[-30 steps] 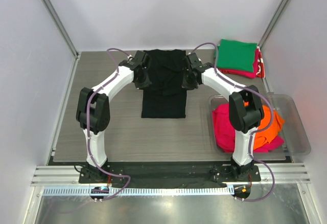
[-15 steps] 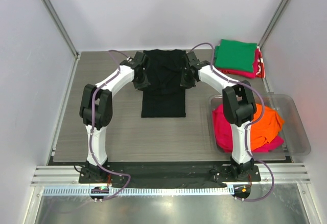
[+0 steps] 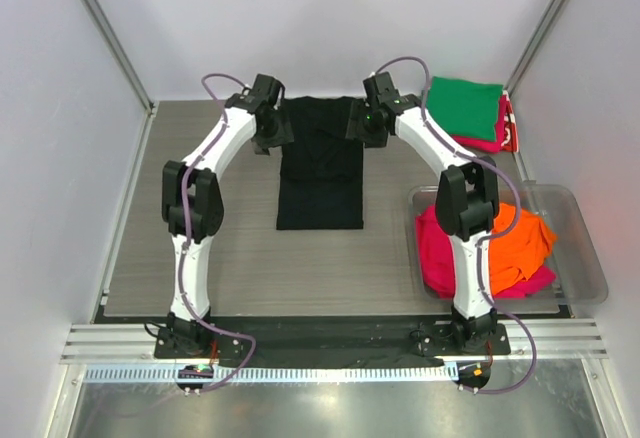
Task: Fold and stack the t-shirts
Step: Fold the tshirt
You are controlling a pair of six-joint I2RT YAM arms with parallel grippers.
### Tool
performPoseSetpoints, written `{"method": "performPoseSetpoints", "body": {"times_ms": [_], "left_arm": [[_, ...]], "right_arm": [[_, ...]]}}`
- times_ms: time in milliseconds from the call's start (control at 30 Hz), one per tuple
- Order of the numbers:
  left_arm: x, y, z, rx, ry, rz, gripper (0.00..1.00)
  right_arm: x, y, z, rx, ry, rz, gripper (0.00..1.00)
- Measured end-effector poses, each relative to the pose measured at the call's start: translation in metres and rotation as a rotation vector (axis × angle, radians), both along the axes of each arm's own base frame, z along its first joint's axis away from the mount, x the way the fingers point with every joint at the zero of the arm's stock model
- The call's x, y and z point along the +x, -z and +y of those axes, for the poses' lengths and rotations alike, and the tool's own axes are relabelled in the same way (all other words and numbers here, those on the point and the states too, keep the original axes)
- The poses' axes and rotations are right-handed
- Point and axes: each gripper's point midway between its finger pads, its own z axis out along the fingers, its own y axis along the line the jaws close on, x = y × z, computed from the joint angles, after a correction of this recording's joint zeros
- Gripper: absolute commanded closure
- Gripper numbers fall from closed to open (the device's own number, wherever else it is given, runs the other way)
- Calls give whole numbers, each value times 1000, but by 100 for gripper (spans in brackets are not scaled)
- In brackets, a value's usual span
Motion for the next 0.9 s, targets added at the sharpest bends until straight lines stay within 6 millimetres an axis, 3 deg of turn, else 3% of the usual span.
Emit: {"method": "performPoseSetpoints", "body": {"times_ms": [100, 233, 333, 500, 700, 900], "left_arm": [[-7, -18, 4, 0, 6, -19, 38], [-37, -39, 15, 0, 9, -21, 39], [-73, -51, 27, -1, 9, -23, 39], [-139, -52, 50, 6, 6, -3, 39], [-202, -34, 76, 34, -8, 12, 40], [-234, -30, 93, 51, -21, -16, 40]], "right_arm": [[-10, -14, 2, 8, -11, -10, 37], [-50, -19, 23, 3, -71, 15, 37], [-85, -16, 58, 0, -158, 35, 38], [-127, 0, 102, -8, -270, 83, 39], [-127, 38, 104, -45, -263, 149, 39], [-110, 74, 102, -105, -238, 195, 40]]}}
